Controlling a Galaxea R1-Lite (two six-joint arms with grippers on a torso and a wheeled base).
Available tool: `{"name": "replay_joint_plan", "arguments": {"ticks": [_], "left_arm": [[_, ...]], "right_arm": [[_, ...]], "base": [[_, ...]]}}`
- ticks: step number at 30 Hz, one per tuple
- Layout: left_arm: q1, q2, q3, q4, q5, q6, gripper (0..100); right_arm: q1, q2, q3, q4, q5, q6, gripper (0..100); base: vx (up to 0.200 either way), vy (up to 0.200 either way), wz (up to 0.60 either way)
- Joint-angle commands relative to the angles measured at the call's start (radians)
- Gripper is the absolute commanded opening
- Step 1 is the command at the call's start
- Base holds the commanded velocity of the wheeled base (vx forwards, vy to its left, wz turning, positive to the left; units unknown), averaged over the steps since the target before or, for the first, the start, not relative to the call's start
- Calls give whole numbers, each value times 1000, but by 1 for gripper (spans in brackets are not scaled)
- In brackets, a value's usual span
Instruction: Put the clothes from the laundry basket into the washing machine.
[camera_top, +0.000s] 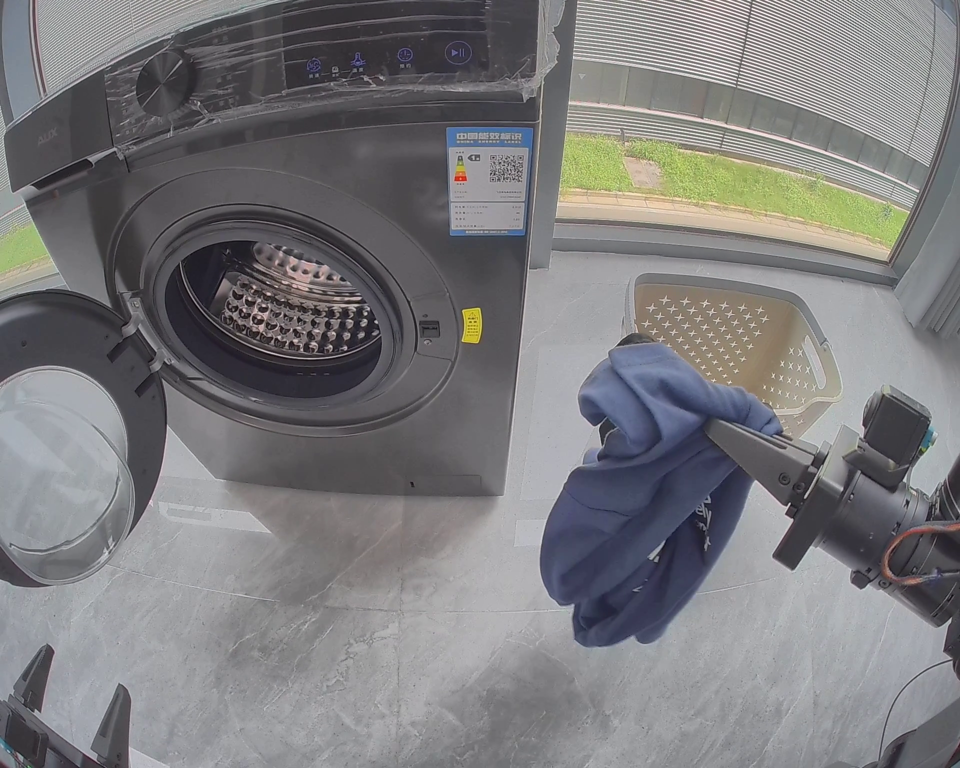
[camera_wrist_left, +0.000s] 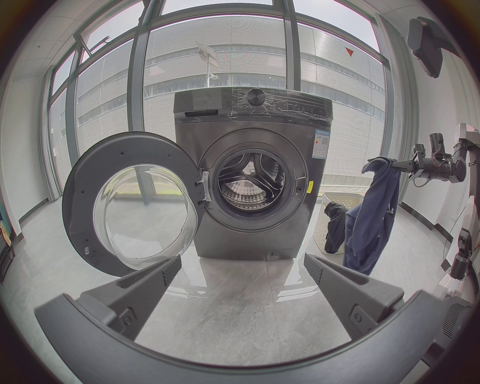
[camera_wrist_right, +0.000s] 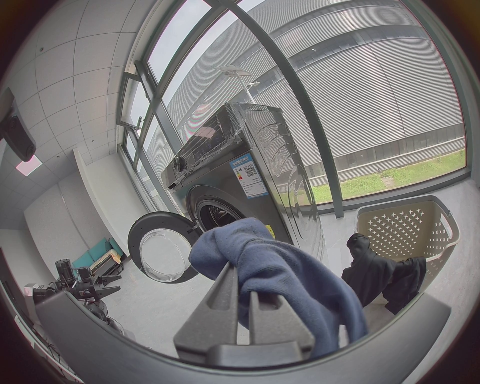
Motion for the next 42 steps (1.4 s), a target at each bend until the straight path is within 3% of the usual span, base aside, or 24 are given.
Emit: {"name": "replay_joint_plan", "arguments": {"ticks": [1, 4, 34, 42], "left_arm": [[0, -13, 16, 1, -1, -1, 100], [0, -13, 16, 0, -1, -1, 100], [0, -13, 16, 1, -1, -1, 100], [0, -13, 16, 1, -1, -1, 100]], "right_arm": [[0, 2, 0, 0, 1, 0, 0], [0, 2, 0, 0, 1, 0, 0], [-1, 7, 1, 0, -1, 1, 0], [-1, 7, 1, 0, -1, 1, 0]], "base": [[0, 0, 0], [0, 0, 0], [0, 200, 0], [0, 0, 0]]}}
